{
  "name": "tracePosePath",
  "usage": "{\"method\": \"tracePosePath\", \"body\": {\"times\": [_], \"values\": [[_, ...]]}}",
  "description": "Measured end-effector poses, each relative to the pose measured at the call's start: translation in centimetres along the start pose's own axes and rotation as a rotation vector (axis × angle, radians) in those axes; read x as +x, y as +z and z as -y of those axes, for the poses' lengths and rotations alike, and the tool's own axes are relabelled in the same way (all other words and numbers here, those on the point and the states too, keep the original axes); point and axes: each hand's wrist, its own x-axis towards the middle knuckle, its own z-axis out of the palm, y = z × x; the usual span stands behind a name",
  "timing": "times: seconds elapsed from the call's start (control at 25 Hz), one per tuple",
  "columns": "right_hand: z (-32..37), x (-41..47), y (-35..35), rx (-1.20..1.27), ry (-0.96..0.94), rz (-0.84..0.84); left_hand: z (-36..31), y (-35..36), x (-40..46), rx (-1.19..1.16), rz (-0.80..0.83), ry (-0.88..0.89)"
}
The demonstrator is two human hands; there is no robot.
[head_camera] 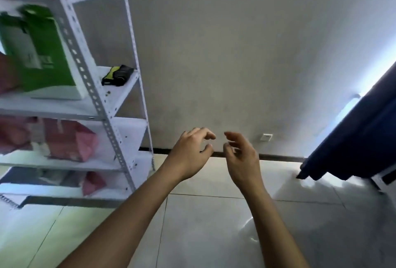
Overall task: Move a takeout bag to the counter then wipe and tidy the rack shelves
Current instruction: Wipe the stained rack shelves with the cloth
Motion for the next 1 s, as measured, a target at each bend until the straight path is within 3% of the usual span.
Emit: {"method": "tracePosePath", "body": {"times": [0.28,0.52,1.0], "values": [[9.7,-3.3,12.9,0.095,-0.116,0.259,7.8,-11.7,-9.5,0.028,-0.208,-0.190],[18.0,-11.5,25.1,0.142,-0.199,0.440,14.6,-22.1,-21.9,0.025,-0.346,-0.334],[30.1,-25.0,43.0,0.132,-0.310,0.607,25.5,-37.0,-40.4,0.033,-0.543,-0.465]]}}
